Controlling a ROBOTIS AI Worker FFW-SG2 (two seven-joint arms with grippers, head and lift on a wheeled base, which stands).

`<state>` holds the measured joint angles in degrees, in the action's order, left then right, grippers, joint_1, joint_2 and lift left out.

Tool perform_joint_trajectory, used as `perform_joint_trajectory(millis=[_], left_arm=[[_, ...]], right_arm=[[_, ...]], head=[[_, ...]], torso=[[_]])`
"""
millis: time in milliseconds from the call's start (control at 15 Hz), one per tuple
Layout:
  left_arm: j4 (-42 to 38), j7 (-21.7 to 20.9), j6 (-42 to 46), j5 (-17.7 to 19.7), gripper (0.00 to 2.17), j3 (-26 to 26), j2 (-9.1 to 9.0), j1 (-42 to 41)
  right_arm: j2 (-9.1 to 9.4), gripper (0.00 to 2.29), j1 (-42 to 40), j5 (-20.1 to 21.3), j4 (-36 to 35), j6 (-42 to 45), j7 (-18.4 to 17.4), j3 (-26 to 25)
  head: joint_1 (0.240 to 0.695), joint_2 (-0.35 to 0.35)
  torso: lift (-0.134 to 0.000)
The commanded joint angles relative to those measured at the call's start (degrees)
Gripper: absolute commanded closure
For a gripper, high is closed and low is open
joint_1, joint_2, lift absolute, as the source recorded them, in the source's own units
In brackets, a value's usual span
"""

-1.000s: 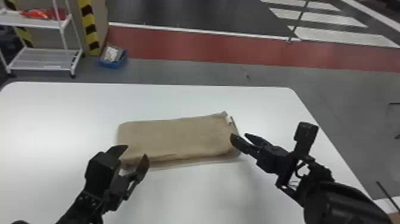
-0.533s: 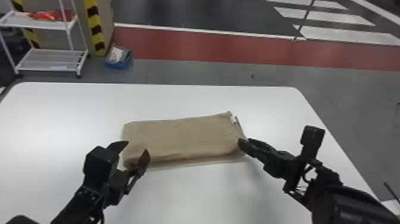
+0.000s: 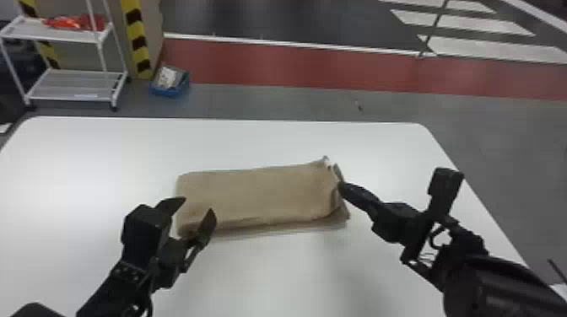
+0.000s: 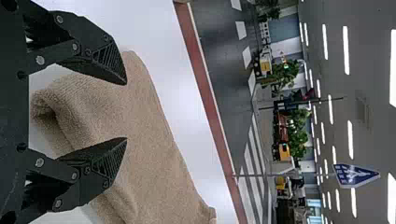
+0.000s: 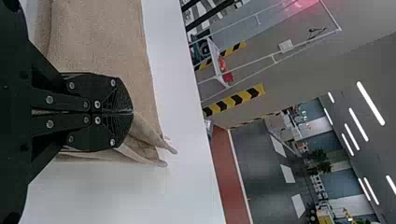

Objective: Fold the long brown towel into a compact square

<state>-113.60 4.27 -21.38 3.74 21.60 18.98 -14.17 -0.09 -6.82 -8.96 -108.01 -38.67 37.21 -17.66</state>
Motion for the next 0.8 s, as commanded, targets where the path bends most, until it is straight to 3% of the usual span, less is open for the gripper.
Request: perform_joint_trajectory(millis=[0, 267, 667, 733], left_arm=[[-0.49, -0.06, -0.03, 0.04, 0.55, -0.07, 0.0, -0.33], [-0.66, -0.06, -0.03, -0.13, 0.55, 0.11, 0.0, -1.12], [-0.66, -0.06, -0.2, -0.48, 0.55, 0.99, -0.44, -1.21], [-0.75, -0.06, -0.2, -0.57, 0.55, 0.99, -0.44, -1.56]], right_arm=[[0.14, 1.69, -0.57, -2.2, -2.64, -0.49, -0.03, -0.62], [0.14, 1.68, -3.82, -3.26, -5.28, -0.14, 0.15, -3.87], [-1.05, 1.66, -3.12, 0.17, 2.45, 1.44, 0.06, -4.22], [-1.05, 1.39, -3.12, 0.44, 2.45, 1.27, 0.06, -4.13]], head=[[0.695, -0.159], [0.695, -0.165], [0.695, -0.225], [0.695, -0.229]], torso=[[-0.124], [-0.124], [-0.124], [-0.124]])
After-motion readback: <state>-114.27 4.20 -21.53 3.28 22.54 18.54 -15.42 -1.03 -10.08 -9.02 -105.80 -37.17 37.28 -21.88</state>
